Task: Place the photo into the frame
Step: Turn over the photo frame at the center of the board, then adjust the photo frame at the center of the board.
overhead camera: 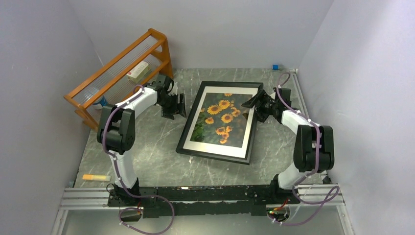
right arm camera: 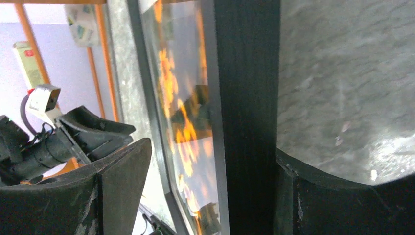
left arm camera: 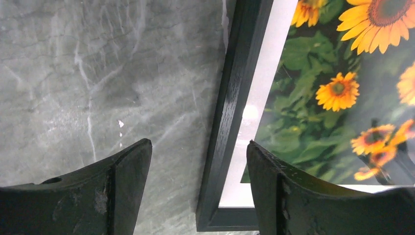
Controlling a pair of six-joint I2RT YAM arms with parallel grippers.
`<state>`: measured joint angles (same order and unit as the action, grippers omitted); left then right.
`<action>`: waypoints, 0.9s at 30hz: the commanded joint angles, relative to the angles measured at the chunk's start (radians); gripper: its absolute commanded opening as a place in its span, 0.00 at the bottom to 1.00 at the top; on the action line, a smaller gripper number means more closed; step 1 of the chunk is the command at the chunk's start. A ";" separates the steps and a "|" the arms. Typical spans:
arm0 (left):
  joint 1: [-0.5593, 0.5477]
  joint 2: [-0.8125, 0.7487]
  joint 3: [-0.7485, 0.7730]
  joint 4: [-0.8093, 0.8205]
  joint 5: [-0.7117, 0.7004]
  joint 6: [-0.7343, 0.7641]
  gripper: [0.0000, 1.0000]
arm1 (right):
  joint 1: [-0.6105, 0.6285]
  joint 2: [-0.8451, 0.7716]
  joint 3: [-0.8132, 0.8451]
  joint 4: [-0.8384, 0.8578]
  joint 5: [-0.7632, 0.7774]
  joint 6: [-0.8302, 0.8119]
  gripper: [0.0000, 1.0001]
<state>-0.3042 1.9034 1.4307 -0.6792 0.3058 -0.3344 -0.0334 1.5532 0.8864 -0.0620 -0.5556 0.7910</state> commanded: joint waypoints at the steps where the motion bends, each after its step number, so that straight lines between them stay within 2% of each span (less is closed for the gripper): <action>1: 0.005 0.047 -0.032 0.050 0.164 0.074 0.72 | -0.006 0.106 0.085 0.117 -0.028 -0.021 0.80; 5: 0.001 0.062 -0.106 0.061 0.228 0.093 0.66 | -0.009 0.219 0.167 0.119 -0.033 -0.033 0.80; 10: -0.002 0.055 -0.172 0.087 0.299 0.088 0.64 | -0.009 0.329 0.293 0.037 0.017 -0.088 0.80; 13: -0.015 0.055 -0.200 0.118 0.340 0.074 0.63 | -0.008 0.365 0.357 -0.041 0.103 -0.146 0.82; 19: -0.061 0.077 -0.204 0.089 0.277 0.074 0.61 | -0.007 0.410 0.455 -0.210 0.303 -0.246 0.88; 27: -0.150 0.082 -0.205 0.108 0.342 0.096 0.58 | 0.026 0.458 0.468 -0.220 0.270 -0.275 0.88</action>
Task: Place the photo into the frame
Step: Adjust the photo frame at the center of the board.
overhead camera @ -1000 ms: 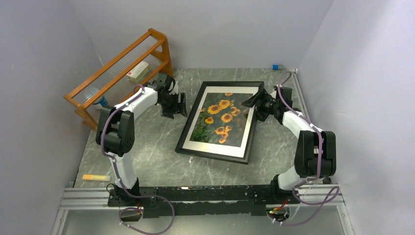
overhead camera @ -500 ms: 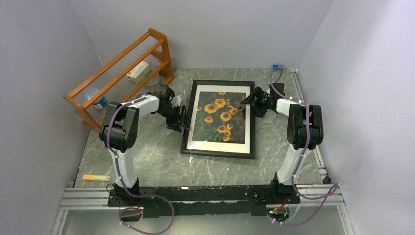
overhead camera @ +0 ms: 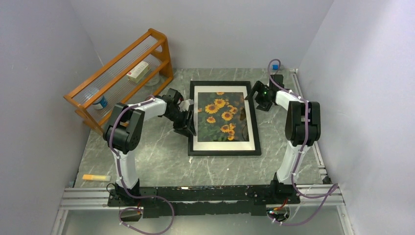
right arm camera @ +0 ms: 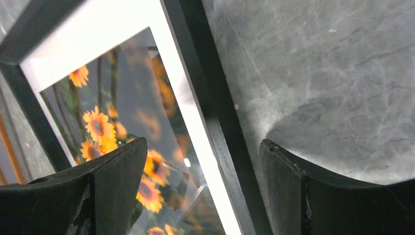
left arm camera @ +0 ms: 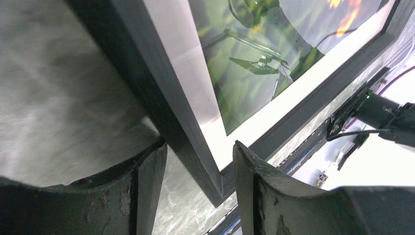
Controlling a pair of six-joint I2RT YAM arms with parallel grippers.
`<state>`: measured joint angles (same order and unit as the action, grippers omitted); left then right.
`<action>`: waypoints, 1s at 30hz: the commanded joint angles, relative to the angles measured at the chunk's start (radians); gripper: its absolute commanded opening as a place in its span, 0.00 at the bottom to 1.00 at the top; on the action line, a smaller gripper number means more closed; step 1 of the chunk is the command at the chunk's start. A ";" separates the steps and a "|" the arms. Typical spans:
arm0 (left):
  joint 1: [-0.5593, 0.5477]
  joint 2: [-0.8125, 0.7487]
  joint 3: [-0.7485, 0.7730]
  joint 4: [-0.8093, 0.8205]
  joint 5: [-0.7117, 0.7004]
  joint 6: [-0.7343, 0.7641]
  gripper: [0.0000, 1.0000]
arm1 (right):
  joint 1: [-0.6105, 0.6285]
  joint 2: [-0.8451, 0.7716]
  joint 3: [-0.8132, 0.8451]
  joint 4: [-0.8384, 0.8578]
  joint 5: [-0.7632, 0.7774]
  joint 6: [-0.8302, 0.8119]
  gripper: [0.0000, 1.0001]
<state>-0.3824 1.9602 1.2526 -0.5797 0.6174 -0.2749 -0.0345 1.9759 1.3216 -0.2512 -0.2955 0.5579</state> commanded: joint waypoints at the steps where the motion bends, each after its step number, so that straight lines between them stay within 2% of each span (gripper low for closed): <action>1: -0.084 0.029 -0.028 0.010 0.042 0.043 0.58 | 0.033 0.046 0.040 -0.037 0.007 -0.047 0.88; 6: -0.171 0.039 -0.034 0.012 0.068 0.073 0.57 | 0.095 0.072 0.056 -0.030 -0.042 -0.093 0.84; 14: -0.284 0.054 -0.027 -0.041 0.043 0.107 0.54 | 0.104 0.113 0.084 0.053 -0.304 -0.271 0.82; 18: -0.328 0.043 -0.031 -0.060 0.049 0.147 0.58 | 0.121 0.158 0.160 0.027 -0.366 -0.334 0.81; 21: -0.336 0.002 -0.029 -0.101 0.012 0.197 0.65 | 0.142 0.165 0.241 -0.032 -0.283 -0.341 0.82; 23: -0.334 -0.037 -0.004 -0.156 -0.058 0.232 0.71 | 0.145 0.132 0.258 -0.041 -0.178 -0.275 0.82; 26: -0.324 -0.087 0.068 -0.240 -0.149 0.294 0.78 | 0.142 0.009 0.216 -0.036 0.055 -0.152 0.84; 30: -0.284 -0.134 0.209 -0.309 -0.202 0.345 0.81 | 0.138 -0.188 0.112 -0.092 0.341 0.003 0.86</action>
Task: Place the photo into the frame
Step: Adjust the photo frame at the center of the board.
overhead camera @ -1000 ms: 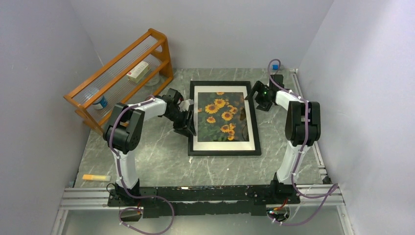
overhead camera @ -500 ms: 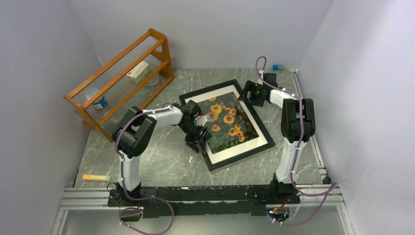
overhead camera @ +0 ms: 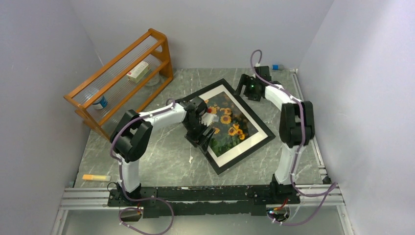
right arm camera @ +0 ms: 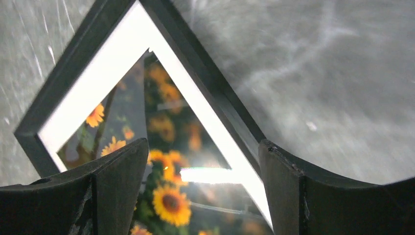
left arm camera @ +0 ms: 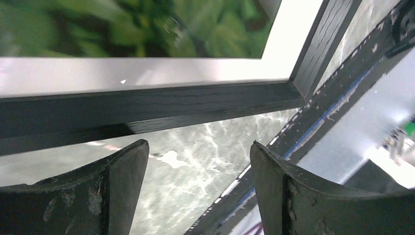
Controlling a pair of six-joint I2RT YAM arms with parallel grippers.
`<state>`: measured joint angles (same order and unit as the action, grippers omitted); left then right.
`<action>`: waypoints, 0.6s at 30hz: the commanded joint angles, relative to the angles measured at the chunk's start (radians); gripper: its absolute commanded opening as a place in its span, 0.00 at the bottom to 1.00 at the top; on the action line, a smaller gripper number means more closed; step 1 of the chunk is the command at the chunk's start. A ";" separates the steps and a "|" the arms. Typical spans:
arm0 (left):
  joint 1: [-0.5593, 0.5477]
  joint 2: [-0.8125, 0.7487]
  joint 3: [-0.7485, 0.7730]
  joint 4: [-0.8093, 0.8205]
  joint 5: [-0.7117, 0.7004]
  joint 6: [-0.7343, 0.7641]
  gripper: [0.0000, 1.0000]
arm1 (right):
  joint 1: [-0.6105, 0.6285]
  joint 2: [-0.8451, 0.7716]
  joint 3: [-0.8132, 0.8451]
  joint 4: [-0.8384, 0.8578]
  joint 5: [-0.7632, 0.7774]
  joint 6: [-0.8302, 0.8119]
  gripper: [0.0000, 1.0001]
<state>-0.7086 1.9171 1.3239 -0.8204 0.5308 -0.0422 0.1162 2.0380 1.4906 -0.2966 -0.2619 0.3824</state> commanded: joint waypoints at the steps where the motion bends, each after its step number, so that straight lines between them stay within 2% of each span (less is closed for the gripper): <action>1: 0.057 -0.093 0.172 -0.071 -0.141 0.111 0.81 | -0.013 -0.298 -0.087 -0.075 0.353 0.217 0.86; 4: 0.110 -0.067 0.280 -0.055 -0.218 0.093 0.81 | -0.015 -0.436 -0.212 -0.146 0.420 0.320 0.87; 8: 0.222 0.043 0.438 0.008 -0.331 -0.024 0.81 | -0.015 -0.629 -0.400 -0.239 0.432 0.455 0.86; 11: 0.298 0.158 0.573 0.037 -0.402 -0.068 0.81 | -0.015 -0.758 -0.523 -0.304 0.407 0.512 0.86; 14: 0.340 0.271 0.688 0.063 -0.437 -0.037 0.82 | -0.014 -0.860 -0.643 -0.373 0.358 0.565 0.86; 18: 0.385 0.418 0.813 0.058 -0.427 -0.016 0.82 | -0.016 -0.908 -0.730 -0.399 0.267 0.595 0.85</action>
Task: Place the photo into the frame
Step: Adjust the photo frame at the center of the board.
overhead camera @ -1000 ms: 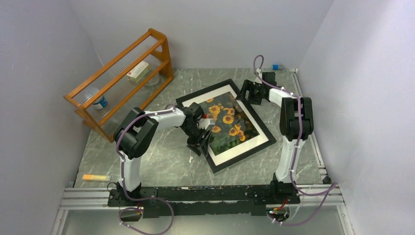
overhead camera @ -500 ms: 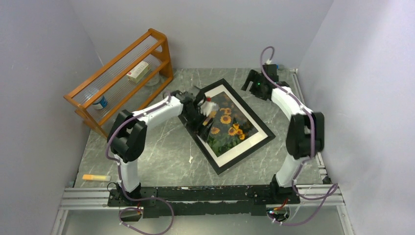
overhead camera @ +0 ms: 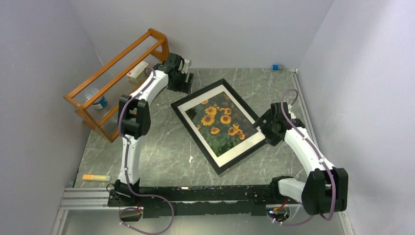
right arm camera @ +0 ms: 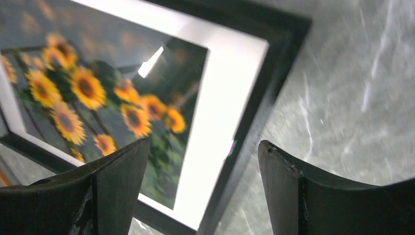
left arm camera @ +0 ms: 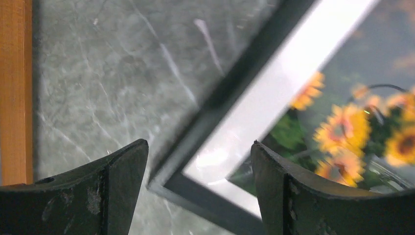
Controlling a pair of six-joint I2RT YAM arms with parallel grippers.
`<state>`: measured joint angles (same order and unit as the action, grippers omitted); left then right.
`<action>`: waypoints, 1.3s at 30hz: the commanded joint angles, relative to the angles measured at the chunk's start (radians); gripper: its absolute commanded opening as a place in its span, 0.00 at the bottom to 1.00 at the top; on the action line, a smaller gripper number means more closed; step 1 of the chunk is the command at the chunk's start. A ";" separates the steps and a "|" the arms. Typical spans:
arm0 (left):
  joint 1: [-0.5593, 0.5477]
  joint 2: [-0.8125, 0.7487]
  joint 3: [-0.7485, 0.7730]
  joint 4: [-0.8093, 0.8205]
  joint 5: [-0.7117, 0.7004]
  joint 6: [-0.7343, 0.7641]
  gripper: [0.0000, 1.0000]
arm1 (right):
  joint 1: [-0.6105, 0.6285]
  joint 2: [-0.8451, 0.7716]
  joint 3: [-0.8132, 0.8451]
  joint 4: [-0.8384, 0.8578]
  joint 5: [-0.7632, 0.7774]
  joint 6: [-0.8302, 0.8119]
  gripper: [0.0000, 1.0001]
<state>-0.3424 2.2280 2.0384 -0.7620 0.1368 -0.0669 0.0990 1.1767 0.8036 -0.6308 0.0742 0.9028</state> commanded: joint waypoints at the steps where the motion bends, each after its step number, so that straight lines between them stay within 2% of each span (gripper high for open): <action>1: 0.029 0.124 0.106 0.005 -0.006 0.012 0.82 | 0.001 -0.041 -0.047 -0.070 -0.092 0.066 0.85; 5: 0.056 0.150 0.064 0.089 0.094 0.019 0.82 | -0.019 0.032 -0.034 -0.052 -0.095 -0.019 0.87; 10: 0.068 0.181 0.078 0.066 0.206 0.008 0.81 | -0.036 0.207 -0.027 0.030 -0.193 -0.094 0.89; 16: 0.069 0.162 0.004 0.039 0.244 0.016 0.78 | -0.039 0.294 -0.019 0.132 -0.250 -0.113 0.89; 20: 0.068 0.128 -0.059 0.027 0.295 0.023 0.72 | -0.040 0.314 0.018 0.184 -0.219 -0.139 0.88; 24: 0.068 0.080 -0.132 -0.021 0.343 0.000 0.68 | -0.054 0.380 0.145 0.169 -0.122 -0.204 0.87; 28: 0.068 -0.040 -0.319 0.037 0.340 -0.053 0.64 | -0.064 0.461 0.288 0.158 -0.029 -0.273 0.87; 35: 0.062 -0.231 -0.603 0.091 0.260 -0.110 0.59 | -0.086 0.560 0.415 0.218 0.000 -0.315 0.85; 39: 0.064 -0.295 -0.666 0.076 0.133 -0.158 0.63 | -0.087 0.579 0.452 0.177 0.027 -0.311 0.85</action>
<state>-0.2718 2.0052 1.4132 -0.6559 0.3691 -0.1570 0.0154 1.7428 1.2037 -0.4557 0.0620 0.6086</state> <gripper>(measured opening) 0.599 0.854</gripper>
